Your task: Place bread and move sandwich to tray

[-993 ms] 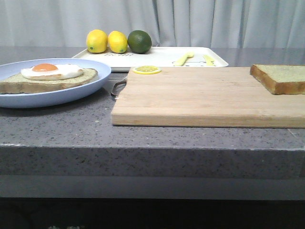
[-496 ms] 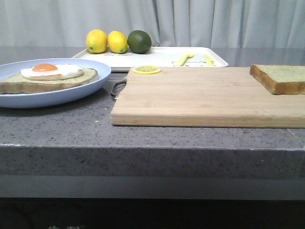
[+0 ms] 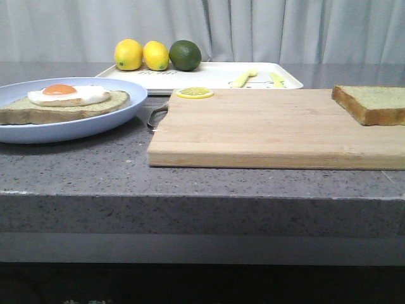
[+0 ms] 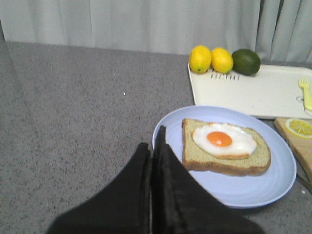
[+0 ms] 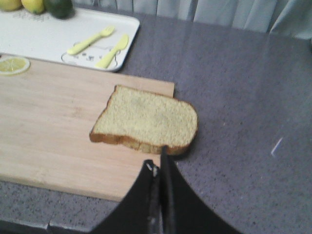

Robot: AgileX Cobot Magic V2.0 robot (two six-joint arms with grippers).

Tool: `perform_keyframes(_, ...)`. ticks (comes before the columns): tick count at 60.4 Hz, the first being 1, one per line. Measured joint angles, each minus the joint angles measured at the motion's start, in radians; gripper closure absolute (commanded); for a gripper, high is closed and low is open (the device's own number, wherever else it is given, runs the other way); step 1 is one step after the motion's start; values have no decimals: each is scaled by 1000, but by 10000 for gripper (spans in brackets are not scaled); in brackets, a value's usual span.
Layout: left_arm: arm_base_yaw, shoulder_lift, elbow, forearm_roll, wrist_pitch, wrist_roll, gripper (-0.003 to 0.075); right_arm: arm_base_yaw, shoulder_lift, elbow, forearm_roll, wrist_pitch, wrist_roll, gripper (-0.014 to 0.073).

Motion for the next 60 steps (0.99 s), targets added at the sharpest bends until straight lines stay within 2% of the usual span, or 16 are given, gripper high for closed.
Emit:
perform_keyframes(18,0,89,0,0,14,0,737,0,127,0,-2,42,0,658)
perform_keyframes(23,0,106,0,0,14,0,729,0,155,0,-2,51,0,602)
perform_keyframes(25,0,113,0,0,14,0,708,0,163,0,-2,51,0,560)
perform_keyframes(30,0,122,0,0,14,0,606,0,184,0,-2,53,0,372)
perform_keyframes(35,0,127,0,0,14,0,433,0,204,0,-2,55,0,154)
perform_keyframes(39,0,127,0,2,13,0,301,0,218,0,-2,55,0,48)
perform_keyframes(41,0,127,0,2,9,0,267,0,224,0,-2,53,0,17)
perform_keyframes(45,0,127,0,2,1,0,235,0,234,0,-2,44,0,10)
perform_keyframes(60,-6,128,0,2,-2,0,237,0,246,-2,53,6,0,14)
